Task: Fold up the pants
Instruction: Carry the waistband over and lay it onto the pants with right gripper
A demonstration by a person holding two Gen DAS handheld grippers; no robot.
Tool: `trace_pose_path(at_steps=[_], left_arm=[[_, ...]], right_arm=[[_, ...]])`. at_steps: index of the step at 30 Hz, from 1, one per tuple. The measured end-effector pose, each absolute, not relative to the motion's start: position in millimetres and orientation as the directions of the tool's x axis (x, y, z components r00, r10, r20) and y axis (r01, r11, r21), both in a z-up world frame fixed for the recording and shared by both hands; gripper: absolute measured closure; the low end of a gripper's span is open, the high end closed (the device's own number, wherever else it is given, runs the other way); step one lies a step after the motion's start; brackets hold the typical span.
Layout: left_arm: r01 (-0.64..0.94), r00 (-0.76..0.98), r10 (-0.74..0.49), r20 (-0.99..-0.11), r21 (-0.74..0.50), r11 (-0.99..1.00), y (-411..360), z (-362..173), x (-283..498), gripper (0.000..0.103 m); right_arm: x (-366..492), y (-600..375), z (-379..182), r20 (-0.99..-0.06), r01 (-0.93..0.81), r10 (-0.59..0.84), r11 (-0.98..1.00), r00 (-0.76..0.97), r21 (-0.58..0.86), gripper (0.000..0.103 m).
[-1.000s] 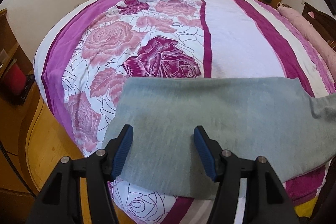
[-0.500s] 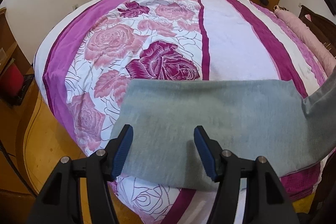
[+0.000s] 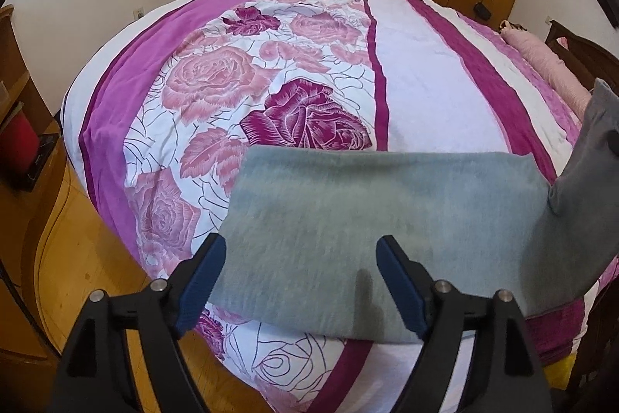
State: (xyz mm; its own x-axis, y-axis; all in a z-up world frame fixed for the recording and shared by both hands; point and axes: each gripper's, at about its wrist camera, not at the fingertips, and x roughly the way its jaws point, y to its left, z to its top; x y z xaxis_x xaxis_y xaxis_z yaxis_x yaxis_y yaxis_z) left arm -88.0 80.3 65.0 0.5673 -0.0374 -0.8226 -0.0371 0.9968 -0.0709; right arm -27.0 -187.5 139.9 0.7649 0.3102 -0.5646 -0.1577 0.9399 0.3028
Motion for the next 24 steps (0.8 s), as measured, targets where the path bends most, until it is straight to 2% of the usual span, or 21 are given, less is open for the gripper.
trace_pose_path(at_steps=[15, 24], left_arm=[[-0.077, 0.580, -0.048, -0.814, -0.113, 0.991, 105, 64, -93, 0.017], [-0.114, 0.578, -0.039, -0.815, -0.128, 0.985, 124, 62, -98, 0.017]], right_arm=[[-7, -134, 151, -0.586, -0.265, 0.361, 0.932, 0.725, 0.246, 0.087], [11, -77, 122, -0.661, -0.364, 0.412, 0.906, 0.628, 0.218, 0.087]])
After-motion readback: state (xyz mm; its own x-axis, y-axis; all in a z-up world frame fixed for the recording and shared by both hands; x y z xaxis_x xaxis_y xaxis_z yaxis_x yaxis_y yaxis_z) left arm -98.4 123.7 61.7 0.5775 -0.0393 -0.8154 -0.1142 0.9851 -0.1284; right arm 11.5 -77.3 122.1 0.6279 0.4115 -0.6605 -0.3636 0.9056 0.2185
